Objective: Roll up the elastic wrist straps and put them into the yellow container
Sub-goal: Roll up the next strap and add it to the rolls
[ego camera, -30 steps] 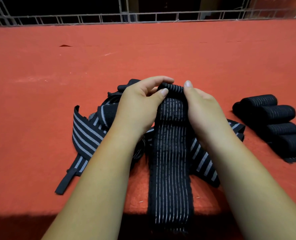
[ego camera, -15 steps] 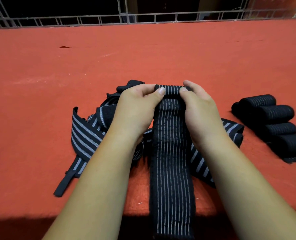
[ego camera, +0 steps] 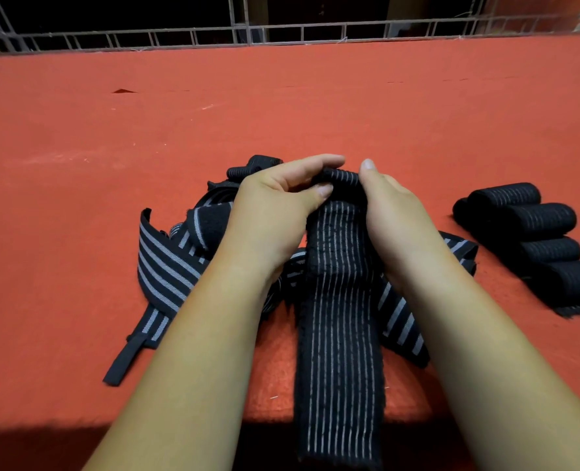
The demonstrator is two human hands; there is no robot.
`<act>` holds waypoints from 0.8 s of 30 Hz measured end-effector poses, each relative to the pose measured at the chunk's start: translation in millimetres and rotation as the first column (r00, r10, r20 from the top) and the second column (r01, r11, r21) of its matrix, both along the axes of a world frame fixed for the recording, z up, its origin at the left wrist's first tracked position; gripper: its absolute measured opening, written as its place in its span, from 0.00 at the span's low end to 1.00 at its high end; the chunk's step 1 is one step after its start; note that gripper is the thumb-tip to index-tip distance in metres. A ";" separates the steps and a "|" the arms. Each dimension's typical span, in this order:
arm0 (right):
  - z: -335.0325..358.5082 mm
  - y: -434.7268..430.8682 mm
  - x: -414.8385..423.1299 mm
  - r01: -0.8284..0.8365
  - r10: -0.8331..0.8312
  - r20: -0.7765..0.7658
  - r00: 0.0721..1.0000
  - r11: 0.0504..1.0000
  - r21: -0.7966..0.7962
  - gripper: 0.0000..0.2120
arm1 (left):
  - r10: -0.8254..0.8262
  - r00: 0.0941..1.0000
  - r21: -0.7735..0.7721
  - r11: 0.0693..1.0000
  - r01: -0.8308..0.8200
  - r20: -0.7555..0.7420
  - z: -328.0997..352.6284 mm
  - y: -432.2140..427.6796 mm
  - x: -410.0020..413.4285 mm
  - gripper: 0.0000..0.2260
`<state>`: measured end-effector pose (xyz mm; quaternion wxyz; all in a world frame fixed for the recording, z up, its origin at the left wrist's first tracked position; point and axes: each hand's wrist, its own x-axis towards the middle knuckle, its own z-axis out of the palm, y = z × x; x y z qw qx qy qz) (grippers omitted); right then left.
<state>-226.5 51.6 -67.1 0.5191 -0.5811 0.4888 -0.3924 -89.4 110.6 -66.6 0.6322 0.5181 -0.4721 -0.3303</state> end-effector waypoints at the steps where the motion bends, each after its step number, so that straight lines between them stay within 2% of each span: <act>1: -1.0 -1.5 0.0 0.013 -0.013 0.033 0.999 1.000 0.000 0.24 | 0.006 1.000 0.008 1.000 -0.006 0.003 -1.3 -0.7 1.0 0.17; 6: -2.2 -3.0 0.6 0.028 -0.022 0.194 0.981 0.999 -0.029 0.15 | 0.027 0.998 0.107 0.994 -0.020 -0.058 1.2 -0.3 3.6 0.18; 9: -1.7 -2.3 0.4 0.059 -0.040 0.188 0.981 0.993 -0.099 0.10 | -0.011 1.000 0.141 0.990 0.013 -0.015 4.2 0.9 -0.9 0.10; 11: -1.0 -1.0 0.1 0.067 -0.041 0.159 0.986 0.984 -0.163 0.09 | -0.035 0.999 0.150 0.988 0.029 0.040 6.4 2.3 -3.8 0.17; 13: -1.1 0.5 0.1 0.042 -0.013 0.137 0.991 0.977 -0.208 0.10 | -0.042 0.996 0.143 0.989 0.031 0.074 10.3 4.9 -5.6 0.13; 17: -2.6 3.0 -1.2 -0.001 0.025 0.087 0.996 0.962 -0.275 0.14 | 0.023 0.986 0.113 0.993 -0.042 0.164 8.2 4.8 -5.5 0.16; 24: 1.0 3.8 5.8 -0.049 0.045 -0.020 0.999 0.968 -0.246 0.26 | 0.120 0.984 0.035 0.991 -0.126 0.134 0.7 5.2 -5.7 0.14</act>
